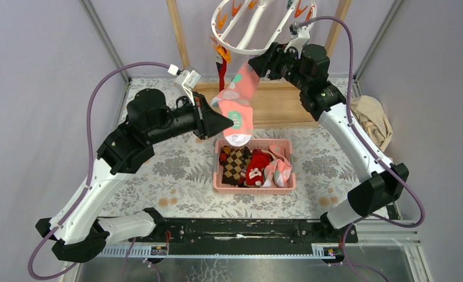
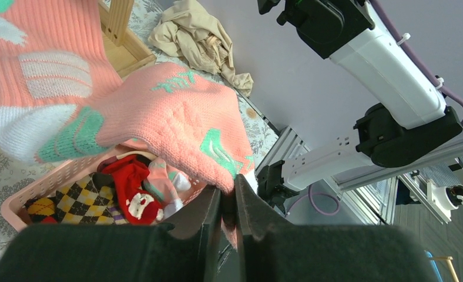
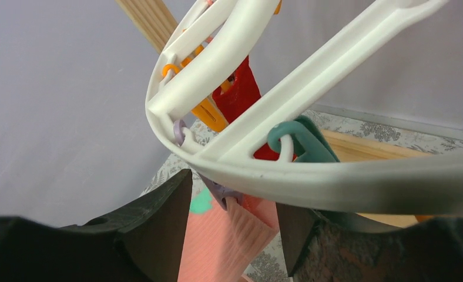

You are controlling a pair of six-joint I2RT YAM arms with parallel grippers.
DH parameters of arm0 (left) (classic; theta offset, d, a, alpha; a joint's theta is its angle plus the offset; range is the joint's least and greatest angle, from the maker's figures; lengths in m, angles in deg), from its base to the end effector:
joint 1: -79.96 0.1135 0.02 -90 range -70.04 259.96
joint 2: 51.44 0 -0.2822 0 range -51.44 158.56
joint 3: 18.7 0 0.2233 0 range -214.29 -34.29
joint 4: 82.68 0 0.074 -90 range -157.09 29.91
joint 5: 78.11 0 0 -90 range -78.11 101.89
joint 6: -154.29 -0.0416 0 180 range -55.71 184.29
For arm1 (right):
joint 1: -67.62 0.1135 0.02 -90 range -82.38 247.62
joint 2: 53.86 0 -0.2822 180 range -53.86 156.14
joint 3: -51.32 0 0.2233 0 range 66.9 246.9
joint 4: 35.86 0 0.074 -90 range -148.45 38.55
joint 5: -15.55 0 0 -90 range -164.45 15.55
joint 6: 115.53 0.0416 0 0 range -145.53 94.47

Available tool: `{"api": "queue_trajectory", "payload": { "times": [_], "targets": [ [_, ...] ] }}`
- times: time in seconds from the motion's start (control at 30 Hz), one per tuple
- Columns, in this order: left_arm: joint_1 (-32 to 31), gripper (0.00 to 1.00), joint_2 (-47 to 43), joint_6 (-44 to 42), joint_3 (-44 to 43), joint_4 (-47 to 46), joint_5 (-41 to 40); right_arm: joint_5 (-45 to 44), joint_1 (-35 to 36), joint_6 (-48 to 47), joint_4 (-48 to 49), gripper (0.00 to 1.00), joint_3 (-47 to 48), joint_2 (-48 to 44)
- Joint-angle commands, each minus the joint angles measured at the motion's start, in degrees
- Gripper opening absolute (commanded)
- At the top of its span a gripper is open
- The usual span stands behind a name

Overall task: Remove the socks clipped to the hanger
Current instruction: Remove the sock from the hanger.

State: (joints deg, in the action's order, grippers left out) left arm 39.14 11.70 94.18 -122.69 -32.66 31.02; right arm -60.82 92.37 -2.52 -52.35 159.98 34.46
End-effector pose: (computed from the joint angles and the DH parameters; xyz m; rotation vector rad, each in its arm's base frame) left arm 0.1222 -0.1236 0.4933 0.4423 1.8240 -1.1707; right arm 0.3004 0.1493 0.4809 -0.2220 1.5495 0.8420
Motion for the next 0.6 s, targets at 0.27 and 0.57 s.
{"api": "queue_trajectory", "payload": {
  "times": [0.27, 0.57],
  "targets": [
    [0.14, 0.18, -1.76, 0.52, -1.43, 0.54, 1.3, -1.92, 2.12, -0.77, 5.47, 0.59, 5.97, 2.74],
    [0.14, 0.18, -1.64, 0.34, -2.03, 0.98, 1.56, -3.66, 3.42, -0.55, 6.54, 0.58, 6.34, 4.15]
  ]
}}
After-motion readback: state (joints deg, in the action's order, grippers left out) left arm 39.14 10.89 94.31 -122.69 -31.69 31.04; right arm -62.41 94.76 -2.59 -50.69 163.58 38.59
